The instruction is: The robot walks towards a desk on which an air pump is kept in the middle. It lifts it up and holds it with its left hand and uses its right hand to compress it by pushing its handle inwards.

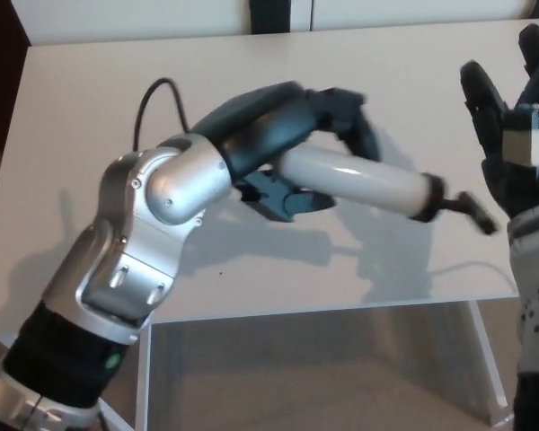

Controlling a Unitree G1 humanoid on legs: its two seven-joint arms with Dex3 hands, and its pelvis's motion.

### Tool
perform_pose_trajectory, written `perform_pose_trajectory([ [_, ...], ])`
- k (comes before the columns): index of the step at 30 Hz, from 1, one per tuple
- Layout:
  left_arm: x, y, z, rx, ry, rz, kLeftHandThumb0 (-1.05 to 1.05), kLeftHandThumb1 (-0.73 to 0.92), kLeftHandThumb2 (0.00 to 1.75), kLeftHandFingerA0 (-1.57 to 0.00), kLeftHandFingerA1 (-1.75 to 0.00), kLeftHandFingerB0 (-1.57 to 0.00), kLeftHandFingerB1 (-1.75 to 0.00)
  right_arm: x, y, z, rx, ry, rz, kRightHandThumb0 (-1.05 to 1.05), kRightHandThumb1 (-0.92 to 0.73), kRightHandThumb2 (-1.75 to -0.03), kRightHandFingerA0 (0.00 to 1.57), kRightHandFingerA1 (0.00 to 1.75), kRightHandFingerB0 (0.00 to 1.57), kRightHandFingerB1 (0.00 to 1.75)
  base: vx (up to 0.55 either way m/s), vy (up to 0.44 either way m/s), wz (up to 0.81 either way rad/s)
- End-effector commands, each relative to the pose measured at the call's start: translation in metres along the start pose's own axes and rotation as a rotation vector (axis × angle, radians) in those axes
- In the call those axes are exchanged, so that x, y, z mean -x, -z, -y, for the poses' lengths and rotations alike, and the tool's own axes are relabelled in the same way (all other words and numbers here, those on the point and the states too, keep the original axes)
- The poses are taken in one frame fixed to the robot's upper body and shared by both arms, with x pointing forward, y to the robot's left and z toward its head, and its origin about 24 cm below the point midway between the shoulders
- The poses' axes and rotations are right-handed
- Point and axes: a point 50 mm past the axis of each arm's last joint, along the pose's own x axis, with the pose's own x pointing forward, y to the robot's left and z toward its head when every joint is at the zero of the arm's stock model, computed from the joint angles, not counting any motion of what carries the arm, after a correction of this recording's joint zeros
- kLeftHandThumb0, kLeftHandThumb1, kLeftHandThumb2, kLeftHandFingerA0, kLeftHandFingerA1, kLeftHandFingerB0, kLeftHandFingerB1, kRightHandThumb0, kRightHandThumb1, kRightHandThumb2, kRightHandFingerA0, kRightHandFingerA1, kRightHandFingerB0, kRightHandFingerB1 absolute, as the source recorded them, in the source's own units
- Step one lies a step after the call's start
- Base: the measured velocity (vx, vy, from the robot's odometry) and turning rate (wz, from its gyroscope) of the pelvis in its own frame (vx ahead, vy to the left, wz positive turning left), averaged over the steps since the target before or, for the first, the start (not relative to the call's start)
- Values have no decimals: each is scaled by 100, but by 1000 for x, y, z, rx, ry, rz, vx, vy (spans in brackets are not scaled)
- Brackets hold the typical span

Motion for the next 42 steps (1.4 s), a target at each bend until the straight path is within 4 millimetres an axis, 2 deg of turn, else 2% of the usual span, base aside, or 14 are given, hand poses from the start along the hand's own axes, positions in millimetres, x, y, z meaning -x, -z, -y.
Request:
perform_pose_trajectory([
  [1, 0, 34, -6, 2, -31, -102, -8, 80, 72, -100, -124, -70, -113, 23, -7, 27, 106, 11, 58, -79, -89, -68, 27, 33, 25, 29, 0, 0, 0],
  [5, -1, 43, -6, -2, -32, -124, -8, 80, 72, -99, -117, -70, -109, 32, -7, 33, 148, 6, 69, -79, -92, -68, 23, 30, 24, 28, 0, 0, 0],
  [8, 0, 59, 4, 10, -13, -177, -7, 78, 71, -96, -128, -70, -108, 57, -7, 49, 222, -9, 65, -80, -91, -68, 21, 31, 22, 28, 0, 0, 0],
  [9, -1, 62, 5, 5, -7, -183, -11, 80, 65, -90, -135, -67, -118, 64, -9, 55, 243, -4, 71, -80, -92, -68, 24, 33, 21, 29, 0, 0, 0],
  [15, -2, 68, 10, -18, 7, -188, -12, 78, 64, -91, -133, -69, -115, 84, -12, 67, 282, 7, 82, -78, -92, -68, 24, 33, 20, 30, 0, 0, 0],
  [20, -5, 70, 25, -57, 31, -186, -16, 82, 65, -92, -120, -65, -112, 122, -7, 74, 380, -6, 72, -80, -91, -68, 26, 33, 24, 30, 0, 0, 0],
  [22, -5, 68, 35, -92, 48, -184, -16, 79, 63, -95, -111, -69, -98, 138, 1, 77, 424, -13, 38, -78, -91, -68, 28, 34, 25, 31, 0, 0, 0],
  [25, -6, 68, 40, -95, 52, -187, -15, 78, 63, -96, -106, -73, -89, 145, 4, 79, 433, -15, 24, -77, -92, -68, 29, 34, 26, 31, 0, 0, 0],
  [26, -6, 69, 43, -86, 92, -204, -45, 76, 63, -53, -51, -40, -34, 149, 8, 81, 439, -19, 3, -76, -92, -70, 27, 35, 23, 31, 0, 0, 0],
  [28, -7, 69, 46, -74, 140, -224, -45, 76, 63, -53, -51, -40, -34, 154, 12, 84, 445, -24, -21, -76, -92, -70, 27, 35, 23, 31, 0, 0, 0],
  [29, -7, 70, 49, -110, 191, -251, -96, 60, 93, 0, 0, 0, -1, 157, 14, 86, 450, -22, -36, -77, -92, -70, 28, 36, 23, 31, 0, 0, 0],
  [33, -9, 71, 52, -160, 249, -291, -95, 58, 94, 0, -2, 0, 0, 161, 14, 91, 462, -12, -47, -77, -92, -68, 29, 35, 25, 31, 0, 0, 0],
  [38, -6, 70, 42, -179, 212, -309, -105, 77, 114, 0, -3, 0, 0, 175, 17, 105, 555, -14, -96, -77, -92, -72, 26, 36, 21, 31, 0, 0, 0],
  [42, -6, 69, 36, -172, 203, -314, -105, 79, 115, 0, -2, 0, 0, 178, 18, 110, 554, -8, -105, -77, -92, -72, 27, 36, 22, 32, 0, 0, 0],
])
